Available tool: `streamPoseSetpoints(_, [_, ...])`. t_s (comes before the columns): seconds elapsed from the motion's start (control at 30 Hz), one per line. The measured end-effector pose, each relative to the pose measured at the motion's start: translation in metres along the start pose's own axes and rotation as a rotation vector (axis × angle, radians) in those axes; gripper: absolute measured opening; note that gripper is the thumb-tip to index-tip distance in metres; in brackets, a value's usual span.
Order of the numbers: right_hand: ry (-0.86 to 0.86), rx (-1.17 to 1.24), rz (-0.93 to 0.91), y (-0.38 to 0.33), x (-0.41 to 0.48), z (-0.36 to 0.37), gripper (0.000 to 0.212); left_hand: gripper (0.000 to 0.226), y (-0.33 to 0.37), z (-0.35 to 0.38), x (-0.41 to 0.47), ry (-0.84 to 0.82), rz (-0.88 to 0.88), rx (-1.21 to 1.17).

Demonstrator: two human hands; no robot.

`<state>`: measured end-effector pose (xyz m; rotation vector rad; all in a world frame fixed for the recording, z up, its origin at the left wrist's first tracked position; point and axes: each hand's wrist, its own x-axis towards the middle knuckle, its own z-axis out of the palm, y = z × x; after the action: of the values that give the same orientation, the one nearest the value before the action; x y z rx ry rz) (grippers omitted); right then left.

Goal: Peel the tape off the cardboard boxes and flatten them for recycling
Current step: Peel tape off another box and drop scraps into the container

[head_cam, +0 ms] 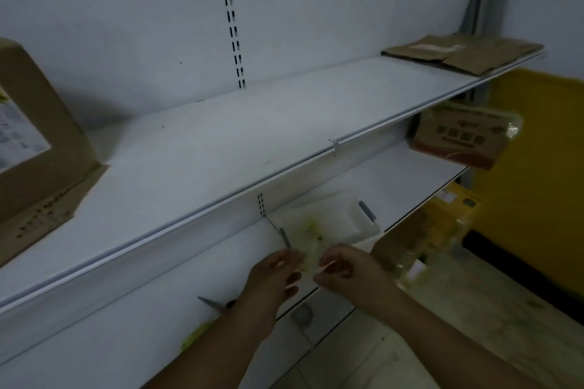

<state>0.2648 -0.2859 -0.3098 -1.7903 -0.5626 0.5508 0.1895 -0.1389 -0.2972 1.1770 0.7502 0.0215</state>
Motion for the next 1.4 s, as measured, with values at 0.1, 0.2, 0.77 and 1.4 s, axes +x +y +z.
streamPoseSetpoints(0.1, [0.038,0.045,0.058,0.027,0.017,0.006,0.029,0.013,-0.007,0.016,0.015,0.095,-0.028,-0.042])
streamPoseSetpoints(0.2, [0.064,0.101,0.022,0.043,0.031,0.008,0.043,0.016,-0.010,0.030,0.032,0.116,-0.041,-0.010])
streamPoseSetpoints(0.77, [0.240,-0.189,0.216,0.118,0.189,-0.053,0.050,0.033,0.000,0.011,0.086,0.168,0.085,0.506])
streamPoseSetpoints(1.4, [0.028,-0.689,0.194,0.133,0.229,-0.029,0.029,0.040,-0.010,-0.015,0.108,0.018,0.426,1.337])
